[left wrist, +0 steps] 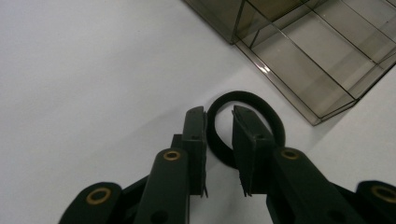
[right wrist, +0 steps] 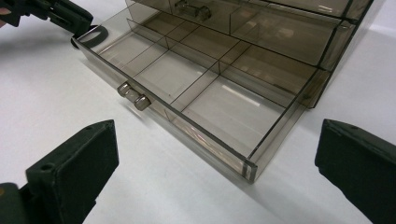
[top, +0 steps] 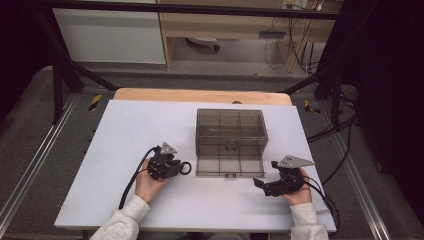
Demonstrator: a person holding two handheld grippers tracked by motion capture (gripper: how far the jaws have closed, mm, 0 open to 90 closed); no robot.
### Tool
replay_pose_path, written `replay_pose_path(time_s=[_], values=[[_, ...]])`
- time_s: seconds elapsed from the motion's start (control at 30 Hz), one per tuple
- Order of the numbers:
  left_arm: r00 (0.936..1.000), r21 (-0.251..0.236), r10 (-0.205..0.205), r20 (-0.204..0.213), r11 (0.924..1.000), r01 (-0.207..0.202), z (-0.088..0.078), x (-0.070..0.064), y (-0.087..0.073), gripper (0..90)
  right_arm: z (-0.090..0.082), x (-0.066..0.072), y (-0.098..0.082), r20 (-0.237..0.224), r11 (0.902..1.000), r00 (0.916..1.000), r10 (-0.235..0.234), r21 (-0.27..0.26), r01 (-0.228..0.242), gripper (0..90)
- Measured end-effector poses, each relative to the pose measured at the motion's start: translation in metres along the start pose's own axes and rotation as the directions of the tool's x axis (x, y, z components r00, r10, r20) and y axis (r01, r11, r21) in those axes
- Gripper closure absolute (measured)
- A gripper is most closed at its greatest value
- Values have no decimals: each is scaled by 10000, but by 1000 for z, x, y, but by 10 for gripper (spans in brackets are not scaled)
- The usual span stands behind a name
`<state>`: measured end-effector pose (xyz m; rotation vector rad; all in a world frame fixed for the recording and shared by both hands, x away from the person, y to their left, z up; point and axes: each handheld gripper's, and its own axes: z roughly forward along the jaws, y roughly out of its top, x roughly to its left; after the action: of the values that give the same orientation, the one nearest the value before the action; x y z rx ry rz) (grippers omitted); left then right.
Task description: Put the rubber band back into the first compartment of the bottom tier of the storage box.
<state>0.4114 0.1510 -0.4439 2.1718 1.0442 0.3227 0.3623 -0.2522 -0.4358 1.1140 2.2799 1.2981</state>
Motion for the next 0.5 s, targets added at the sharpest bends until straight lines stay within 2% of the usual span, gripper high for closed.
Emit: replay_pose_path(time_s=[0.5], values=[[9999, 38, -100, -87, 9999, 101, 2, 1, 0, 825, 0, 0, 0, -10, 10000, 10000, 7, -5, -7, 3]])
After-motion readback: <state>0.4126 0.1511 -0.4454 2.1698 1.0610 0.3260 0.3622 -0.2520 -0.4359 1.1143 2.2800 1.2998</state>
